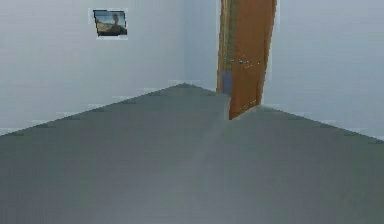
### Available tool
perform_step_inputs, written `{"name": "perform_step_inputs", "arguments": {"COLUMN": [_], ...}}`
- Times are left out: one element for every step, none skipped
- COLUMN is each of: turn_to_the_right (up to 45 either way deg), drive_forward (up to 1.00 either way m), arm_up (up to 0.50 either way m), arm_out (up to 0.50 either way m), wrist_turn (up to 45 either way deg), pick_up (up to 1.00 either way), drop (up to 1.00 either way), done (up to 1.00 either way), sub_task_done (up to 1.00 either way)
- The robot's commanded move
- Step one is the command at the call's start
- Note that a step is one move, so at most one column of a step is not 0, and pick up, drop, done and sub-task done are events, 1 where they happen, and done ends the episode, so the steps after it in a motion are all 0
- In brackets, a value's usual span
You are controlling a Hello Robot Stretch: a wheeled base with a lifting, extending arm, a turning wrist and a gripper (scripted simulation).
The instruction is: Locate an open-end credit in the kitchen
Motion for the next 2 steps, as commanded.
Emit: {"name": "perform_step_inputs", "arguments": {"turn_to_the_right": [0.0,3.0], "drive_forward": [1.00,0.00], "arm_up": [0.00,0.00], "arm_out": [0.00,0.00], "wrist_turn": [0.0,0.0], "pick_up": [0.00,0.00], "drop": [0.00,0.00], "done": [0.00,0.00], "sub_task_done": [0.00,0.00]}}
